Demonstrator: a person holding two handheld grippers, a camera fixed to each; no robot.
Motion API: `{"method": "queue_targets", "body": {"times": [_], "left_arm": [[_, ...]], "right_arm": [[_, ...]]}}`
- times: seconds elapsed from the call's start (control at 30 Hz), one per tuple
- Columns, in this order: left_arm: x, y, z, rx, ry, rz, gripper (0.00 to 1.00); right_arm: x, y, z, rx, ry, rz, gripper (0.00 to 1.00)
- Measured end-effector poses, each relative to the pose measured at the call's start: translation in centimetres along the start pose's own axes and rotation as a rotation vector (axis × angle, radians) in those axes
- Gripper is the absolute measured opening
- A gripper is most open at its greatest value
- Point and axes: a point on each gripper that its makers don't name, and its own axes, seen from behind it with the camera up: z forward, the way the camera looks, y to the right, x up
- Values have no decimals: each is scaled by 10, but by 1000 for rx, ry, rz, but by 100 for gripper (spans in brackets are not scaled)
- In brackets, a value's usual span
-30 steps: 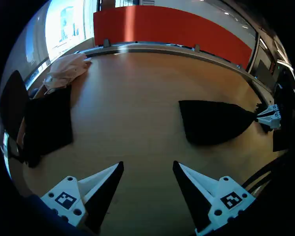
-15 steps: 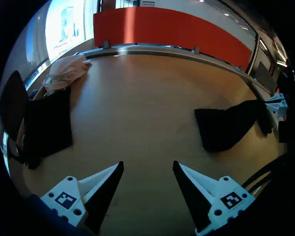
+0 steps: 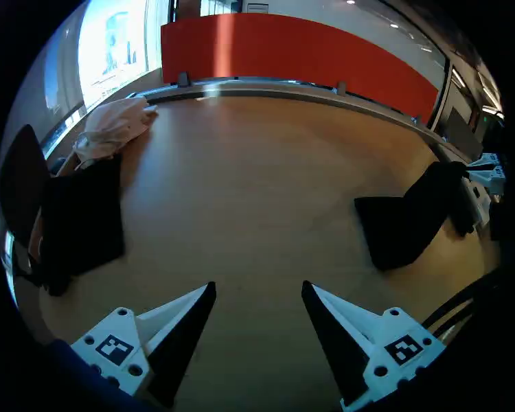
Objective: Fold towel
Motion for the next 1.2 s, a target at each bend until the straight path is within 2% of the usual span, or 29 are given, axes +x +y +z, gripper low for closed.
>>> {"method": "queue_targets", "body": {"times": [0.33,0.63,0.9,1.2], "left_arm": [[1,0,-3,0,6,3,93],[3,-2,-5,2,13,6,93],[3,-7,-10,9,21,1,93],[-3,-22,-17,33,20,-15,93]], "right_arm": [[4,-15,9,35,2,-29,8],[13,-40,22,94,5,-68,9],[17,-77,42,170,-1,-95,9],[9,-129,79,264,-33,-94,9]]}}
